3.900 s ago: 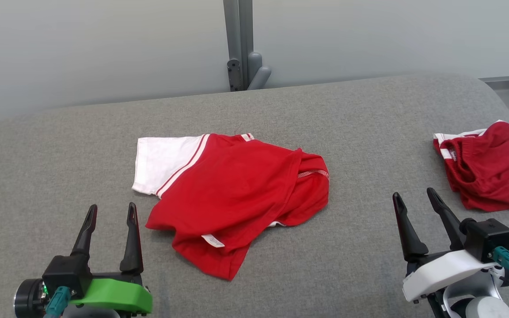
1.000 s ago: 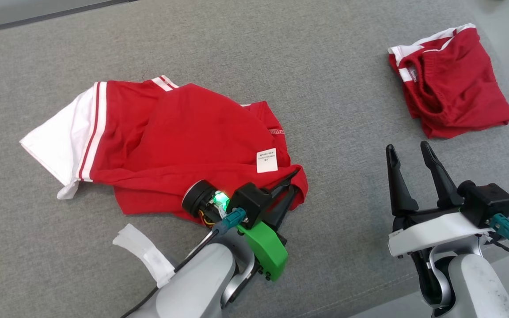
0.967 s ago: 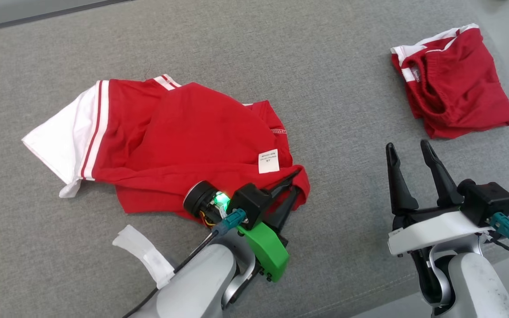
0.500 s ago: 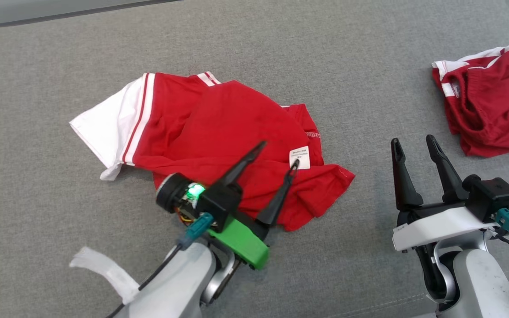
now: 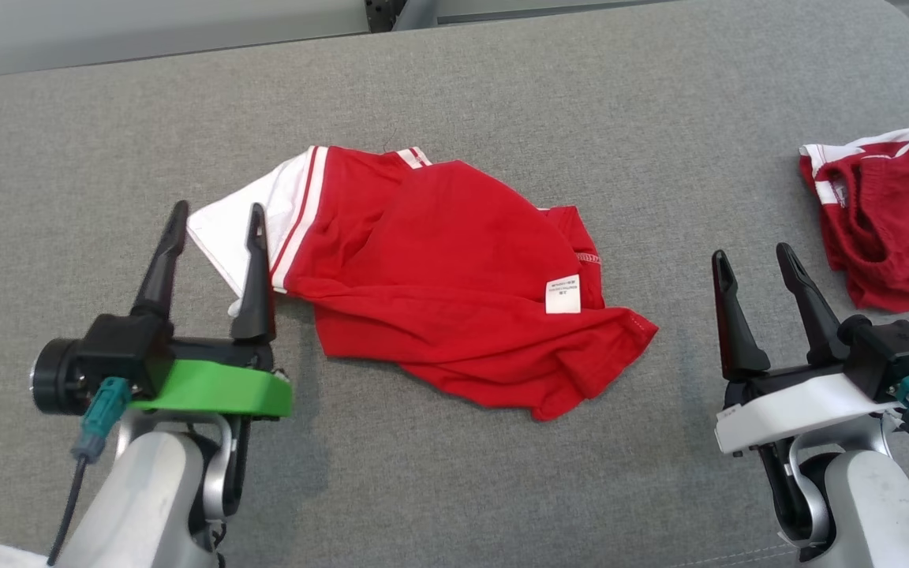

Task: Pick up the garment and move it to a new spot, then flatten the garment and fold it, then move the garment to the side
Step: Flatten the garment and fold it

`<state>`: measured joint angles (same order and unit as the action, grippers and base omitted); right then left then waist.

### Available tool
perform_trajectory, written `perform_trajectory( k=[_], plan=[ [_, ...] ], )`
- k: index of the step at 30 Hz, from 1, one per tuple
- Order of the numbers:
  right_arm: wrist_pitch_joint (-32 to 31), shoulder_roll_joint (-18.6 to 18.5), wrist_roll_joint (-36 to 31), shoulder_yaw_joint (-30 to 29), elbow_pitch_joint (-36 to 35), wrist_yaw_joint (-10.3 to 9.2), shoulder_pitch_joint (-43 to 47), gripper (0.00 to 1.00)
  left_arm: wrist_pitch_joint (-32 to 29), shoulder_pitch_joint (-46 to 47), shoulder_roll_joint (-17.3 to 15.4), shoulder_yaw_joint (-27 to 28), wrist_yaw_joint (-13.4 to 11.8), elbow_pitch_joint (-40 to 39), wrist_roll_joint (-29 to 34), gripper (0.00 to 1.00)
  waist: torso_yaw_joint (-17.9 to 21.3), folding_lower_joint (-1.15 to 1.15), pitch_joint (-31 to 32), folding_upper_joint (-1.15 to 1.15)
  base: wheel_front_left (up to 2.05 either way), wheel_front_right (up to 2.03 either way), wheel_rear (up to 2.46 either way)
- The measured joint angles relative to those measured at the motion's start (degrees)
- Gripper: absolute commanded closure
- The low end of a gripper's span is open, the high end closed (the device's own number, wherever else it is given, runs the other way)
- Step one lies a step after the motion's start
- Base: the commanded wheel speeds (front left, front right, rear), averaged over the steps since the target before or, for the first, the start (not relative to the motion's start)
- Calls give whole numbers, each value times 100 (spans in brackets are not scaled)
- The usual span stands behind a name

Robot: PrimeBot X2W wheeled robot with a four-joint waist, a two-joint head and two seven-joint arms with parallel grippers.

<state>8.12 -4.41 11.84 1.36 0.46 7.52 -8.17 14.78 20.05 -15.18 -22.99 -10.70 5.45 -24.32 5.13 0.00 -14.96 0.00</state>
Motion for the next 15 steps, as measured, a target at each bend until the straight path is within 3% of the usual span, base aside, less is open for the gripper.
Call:
perform_trajectory(
  k=[7,15],
  plan=[
    [-101,-88,-67,-2,-62,0,123,0,0,-526,-211,658,-31,-202,-16,0,-117,0,168,0,0,0,0],
    [-205,-185,-111,75,-74,0,342,0,0,-1162,-201,837,108,-312,-27,0,-164,0,463,0,0,0,0]
  ],
)
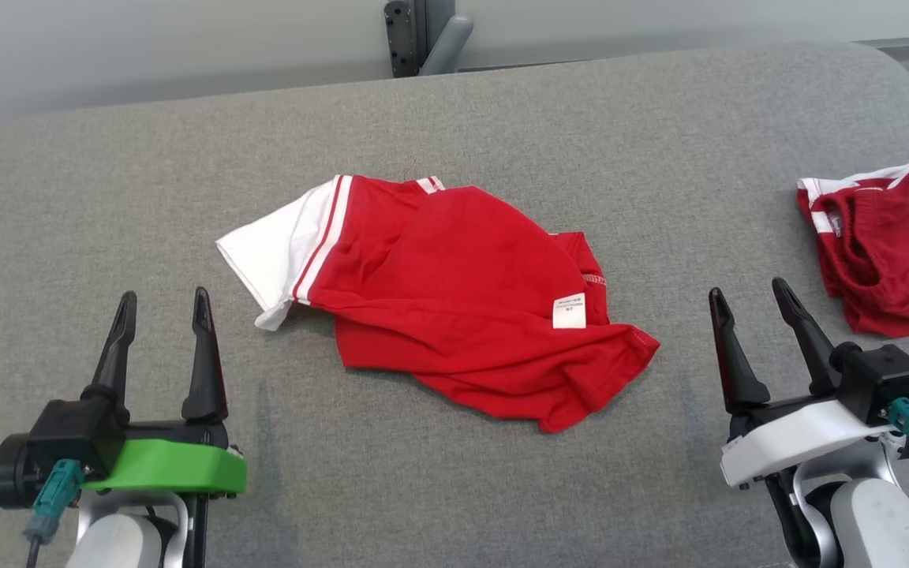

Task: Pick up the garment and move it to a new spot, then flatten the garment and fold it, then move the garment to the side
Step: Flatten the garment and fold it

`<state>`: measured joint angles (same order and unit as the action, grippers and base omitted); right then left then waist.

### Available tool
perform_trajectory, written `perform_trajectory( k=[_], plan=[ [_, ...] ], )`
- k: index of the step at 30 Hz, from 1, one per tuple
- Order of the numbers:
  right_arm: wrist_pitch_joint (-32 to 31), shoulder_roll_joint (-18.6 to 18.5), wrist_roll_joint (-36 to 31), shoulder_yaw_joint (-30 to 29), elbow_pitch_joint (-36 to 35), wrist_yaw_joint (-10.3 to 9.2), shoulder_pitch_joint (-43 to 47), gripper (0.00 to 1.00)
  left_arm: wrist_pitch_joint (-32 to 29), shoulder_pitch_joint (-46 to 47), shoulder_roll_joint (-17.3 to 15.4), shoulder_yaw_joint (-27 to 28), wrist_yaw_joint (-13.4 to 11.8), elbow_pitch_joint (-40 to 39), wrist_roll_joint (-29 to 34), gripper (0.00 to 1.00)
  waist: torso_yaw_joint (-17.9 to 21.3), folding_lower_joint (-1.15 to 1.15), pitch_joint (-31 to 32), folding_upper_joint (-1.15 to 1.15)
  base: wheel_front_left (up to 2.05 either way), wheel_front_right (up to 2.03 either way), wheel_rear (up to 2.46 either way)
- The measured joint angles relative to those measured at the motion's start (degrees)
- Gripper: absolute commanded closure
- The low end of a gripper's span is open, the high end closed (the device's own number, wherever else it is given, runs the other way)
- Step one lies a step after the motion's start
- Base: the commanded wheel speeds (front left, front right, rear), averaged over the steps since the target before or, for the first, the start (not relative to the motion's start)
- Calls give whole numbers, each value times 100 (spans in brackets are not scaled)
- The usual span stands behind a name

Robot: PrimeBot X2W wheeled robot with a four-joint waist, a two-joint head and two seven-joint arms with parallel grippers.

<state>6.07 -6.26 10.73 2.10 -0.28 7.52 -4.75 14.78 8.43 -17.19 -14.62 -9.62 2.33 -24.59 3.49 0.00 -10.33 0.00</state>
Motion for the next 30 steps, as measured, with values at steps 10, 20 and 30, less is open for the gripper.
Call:
perform_trajectory(
  k=[10,20,30],
  plan=[
    [-130,-27,-30,41,-51,0,347,0,-10,-531,24,-53,62,-21,-148,0,-21,0,440,0,0,0,0],
    [-190,21,-33,18,-131,0,484,0,-163,-635,-3,-126,77,-60,-194,0,-21,0,601,0,0,0,0],
    [-202,46,-32,-8,-170,0,513,0,-212,-634,-4,-180,68,-67,-229,0,-28,0,604,0,0,0,0]
  ],
)
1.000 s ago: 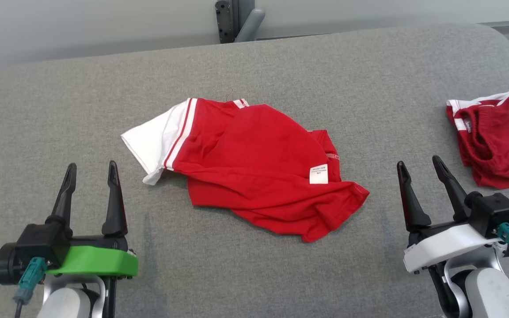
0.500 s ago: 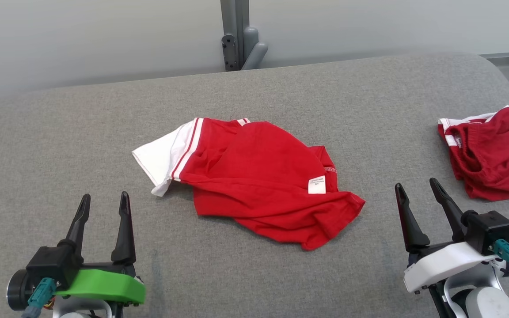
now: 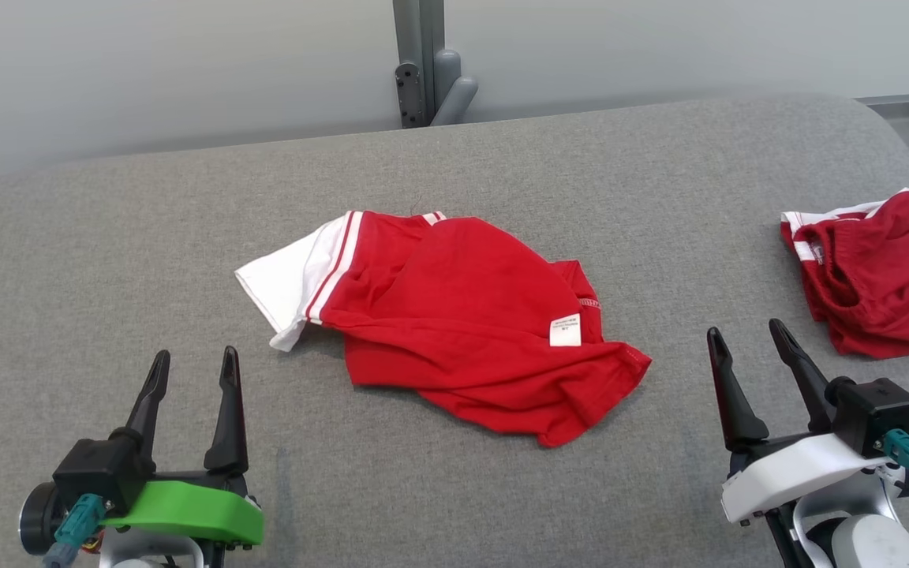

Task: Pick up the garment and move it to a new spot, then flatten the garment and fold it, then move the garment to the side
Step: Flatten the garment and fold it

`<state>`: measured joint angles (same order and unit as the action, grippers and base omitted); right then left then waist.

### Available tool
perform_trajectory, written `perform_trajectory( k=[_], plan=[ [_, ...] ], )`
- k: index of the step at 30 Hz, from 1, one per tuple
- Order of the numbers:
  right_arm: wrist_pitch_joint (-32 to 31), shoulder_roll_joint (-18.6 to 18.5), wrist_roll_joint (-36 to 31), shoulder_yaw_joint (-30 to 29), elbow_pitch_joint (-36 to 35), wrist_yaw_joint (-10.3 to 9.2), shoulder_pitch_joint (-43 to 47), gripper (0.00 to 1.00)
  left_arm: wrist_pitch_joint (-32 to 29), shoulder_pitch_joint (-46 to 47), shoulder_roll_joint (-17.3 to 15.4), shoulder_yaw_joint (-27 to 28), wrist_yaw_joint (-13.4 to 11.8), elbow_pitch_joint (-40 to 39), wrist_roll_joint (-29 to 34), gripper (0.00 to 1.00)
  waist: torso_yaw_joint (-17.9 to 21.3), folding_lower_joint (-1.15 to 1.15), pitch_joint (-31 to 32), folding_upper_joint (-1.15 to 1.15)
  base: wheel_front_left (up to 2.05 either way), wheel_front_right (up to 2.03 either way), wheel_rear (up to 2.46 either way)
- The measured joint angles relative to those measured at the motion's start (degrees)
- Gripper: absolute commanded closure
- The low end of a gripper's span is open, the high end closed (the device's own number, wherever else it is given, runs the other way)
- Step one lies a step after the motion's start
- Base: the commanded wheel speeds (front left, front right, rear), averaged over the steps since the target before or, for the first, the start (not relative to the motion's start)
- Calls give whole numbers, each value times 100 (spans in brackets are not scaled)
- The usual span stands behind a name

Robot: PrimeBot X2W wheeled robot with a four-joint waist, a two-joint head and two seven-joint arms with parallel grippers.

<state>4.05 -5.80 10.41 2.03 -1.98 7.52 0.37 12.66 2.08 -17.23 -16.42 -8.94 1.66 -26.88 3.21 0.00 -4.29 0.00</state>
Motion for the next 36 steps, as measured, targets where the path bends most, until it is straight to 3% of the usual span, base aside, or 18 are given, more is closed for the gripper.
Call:
perform_trajectory(
  k=[3,10,20,32,34,36],
  plan=[
    [-1,5,1,12,-16,0,-4,0,-52,58,-9,1,9,22,-64,0,8,0,-27,0,0,0,0],
    [0,1,7,119,-108,0,-224,0,-636,1277,-169,-36,465,397,-271,0,73,0,-319,0,0,0,0],
    [214,46,60,352,21,0,-690,0,-1536,2775,-281,-97,1203,2407,-816,0,382,0,-993,0,0,0,0],
    [452,109,102,388,270,0,-933,0,-1914,3695,-322,-236,1510,4328,-999,0,724,0,-1602,0,0,0,0],
    [463,113,102,386,300,0,-958,0,-1902,3839,-322,-257,1536,4524,-1001,100,763,0,-1658,0,0,0,0],
    [477,118,102,375,325,0,-996,0,-1840,3925,-318,-276,1555,4673,-1035,100,785,0,-1695,0,0,0,0]
  ],
)
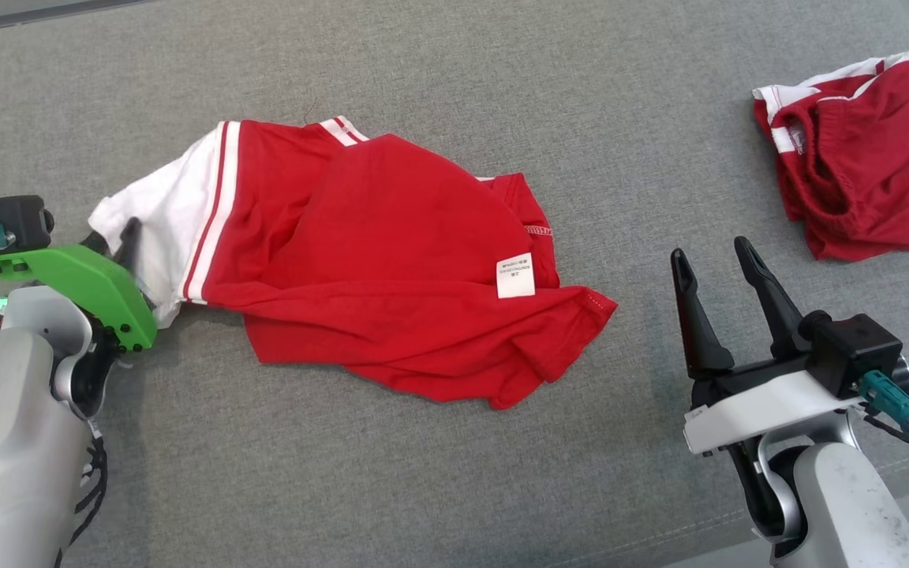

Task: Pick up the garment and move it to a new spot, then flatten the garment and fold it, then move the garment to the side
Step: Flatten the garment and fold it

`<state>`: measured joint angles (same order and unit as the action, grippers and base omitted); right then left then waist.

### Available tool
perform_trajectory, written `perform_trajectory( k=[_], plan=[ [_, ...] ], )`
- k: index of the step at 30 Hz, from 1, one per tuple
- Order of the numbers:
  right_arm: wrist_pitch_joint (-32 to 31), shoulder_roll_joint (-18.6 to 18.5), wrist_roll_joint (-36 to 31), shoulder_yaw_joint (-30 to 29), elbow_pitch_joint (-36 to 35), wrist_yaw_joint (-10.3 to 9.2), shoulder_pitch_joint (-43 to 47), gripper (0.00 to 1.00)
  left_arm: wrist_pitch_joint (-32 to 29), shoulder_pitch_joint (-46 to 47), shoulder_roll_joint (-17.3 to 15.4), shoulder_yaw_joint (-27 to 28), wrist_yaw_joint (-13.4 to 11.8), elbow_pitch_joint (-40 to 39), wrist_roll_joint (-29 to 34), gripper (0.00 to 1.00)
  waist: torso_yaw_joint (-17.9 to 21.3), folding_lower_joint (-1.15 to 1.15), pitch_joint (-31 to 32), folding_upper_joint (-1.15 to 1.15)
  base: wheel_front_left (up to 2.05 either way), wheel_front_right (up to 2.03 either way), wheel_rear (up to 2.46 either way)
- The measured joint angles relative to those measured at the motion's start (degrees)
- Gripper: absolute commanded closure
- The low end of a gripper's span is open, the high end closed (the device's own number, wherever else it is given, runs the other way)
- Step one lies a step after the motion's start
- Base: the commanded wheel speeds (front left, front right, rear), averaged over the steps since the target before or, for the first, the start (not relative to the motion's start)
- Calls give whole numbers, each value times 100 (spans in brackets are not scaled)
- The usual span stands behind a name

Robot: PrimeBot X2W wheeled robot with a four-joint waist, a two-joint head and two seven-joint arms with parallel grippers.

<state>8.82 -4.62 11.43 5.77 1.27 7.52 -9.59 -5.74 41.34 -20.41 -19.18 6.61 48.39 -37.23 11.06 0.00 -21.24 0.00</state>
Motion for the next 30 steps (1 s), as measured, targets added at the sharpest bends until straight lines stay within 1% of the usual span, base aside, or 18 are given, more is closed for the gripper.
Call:
perform_trajectory(
  k=[5,11,14,18,26,27,28,29,30],
  plan=[
    [43,14,9,-43,56,0,-4,0,370,12,14,-49,16,213,13,100,-34,0,35,0,0,0,0],
    [44,24,9,-135,79,0,39,0,934,-424,85,46,-143,96,0,100,-176,0,118,0,0,0,0],
    [43,22,9,-172,59,0,65,0,1180,-735,114,101,-279,-131,-42,100,-281,0,150,0,0,0,0],
    [27,13,10,-213,10,0,108,0,1332,-1191,154,130,-438,-569,-108,100,-447,0,186,0,0,0,0],
    [-42,-25,8,-263,-49,0,118,0,1323,-2140,214,171,-823,-1625,-222,100,-690,0,269,0,0,0,0],
    [-49,-33,8,-263,-51,0,118,0,1277,-2239,218,159,-838,-1747,-231,100,-704,0,283,0,0,0,0],
    [-66,-37,8,-264,-54,0,118,0,1243,-2324,227,148,-836,-1890,-268,61,-714,0,297,0,0,0,0],
    [-66,-42,4,-266,-55,0,118,0,1244,-2404,248,142,-840,-2031,-282,0,-722,0,314,0,0,0,0],
    [-66,-49,-4,-274,-56,0,119,0,1314,-2475,275,148,-891,-2160,-281,0,-731,0,333,0,0,0,0]
  ],
)
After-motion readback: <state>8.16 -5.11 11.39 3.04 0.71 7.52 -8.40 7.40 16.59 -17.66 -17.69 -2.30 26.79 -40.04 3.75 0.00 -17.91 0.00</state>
